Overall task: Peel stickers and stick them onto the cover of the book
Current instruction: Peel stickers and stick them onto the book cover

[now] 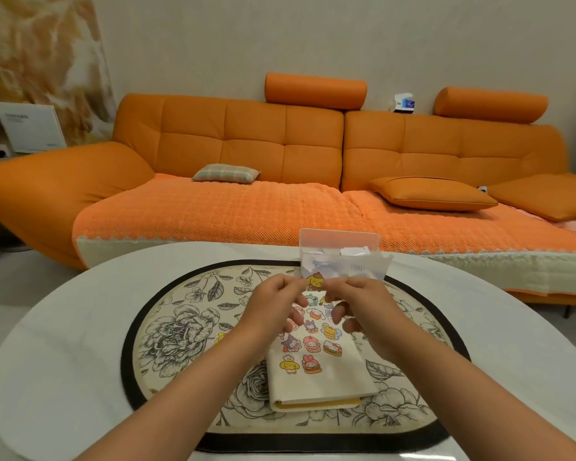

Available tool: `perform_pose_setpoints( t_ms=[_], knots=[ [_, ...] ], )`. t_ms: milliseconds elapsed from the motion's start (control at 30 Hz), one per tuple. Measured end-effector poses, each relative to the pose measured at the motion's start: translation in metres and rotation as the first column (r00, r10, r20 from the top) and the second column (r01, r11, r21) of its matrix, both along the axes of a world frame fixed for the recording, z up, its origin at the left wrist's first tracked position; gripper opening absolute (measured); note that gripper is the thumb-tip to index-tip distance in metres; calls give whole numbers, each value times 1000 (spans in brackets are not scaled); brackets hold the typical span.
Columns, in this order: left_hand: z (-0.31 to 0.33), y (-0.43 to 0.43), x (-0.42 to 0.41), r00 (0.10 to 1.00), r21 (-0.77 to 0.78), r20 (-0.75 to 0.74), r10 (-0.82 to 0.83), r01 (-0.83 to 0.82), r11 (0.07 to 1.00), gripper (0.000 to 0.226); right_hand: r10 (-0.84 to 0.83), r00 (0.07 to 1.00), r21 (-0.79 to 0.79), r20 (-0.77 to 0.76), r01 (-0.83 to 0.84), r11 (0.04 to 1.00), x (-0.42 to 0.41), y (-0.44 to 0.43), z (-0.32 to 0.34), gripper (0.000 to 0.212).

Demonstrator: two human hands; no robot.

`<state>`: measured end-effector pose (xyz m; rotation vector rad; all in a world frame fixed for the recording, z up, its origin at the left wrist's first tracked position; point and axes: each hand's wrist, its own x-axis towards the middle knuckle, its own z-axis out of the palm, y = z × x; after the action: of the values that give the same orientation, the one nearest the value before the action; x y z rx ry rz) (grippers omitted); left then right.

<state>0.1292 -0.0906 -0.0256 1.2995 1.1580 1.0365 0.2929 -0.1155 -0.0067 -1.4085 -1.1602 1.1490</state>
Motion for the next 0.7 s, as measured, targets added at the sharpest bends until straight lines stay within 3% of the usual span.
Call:
perform_pose_setpoints(
  t_ms=[133, 467, 600, 700],
  knots=[
    [-5, -4, 1, 990, 179, -139, 36, -10, 984, 12, 37, 997, -68, -69, -41, 997, 4, -2, -4, 17],
    [-8, -5, 4, 980, 194, -199, 14, 25, 981, 13, 67, 991, -118, -119, -81, 990, 10, -7, -6, 21],
    [-9, -7, 5, 957, 246, -281, 70, 2, 969, 15, -31, 1000, -95, 3, 31, 995, 9, -7, -6, 15],
    [-13, -8, 7, 942, 278, -325, 85, 10, 961, 15, -110, 983, 32, 146, 106, 994, 7, -7, -10, 14]
  ],
)
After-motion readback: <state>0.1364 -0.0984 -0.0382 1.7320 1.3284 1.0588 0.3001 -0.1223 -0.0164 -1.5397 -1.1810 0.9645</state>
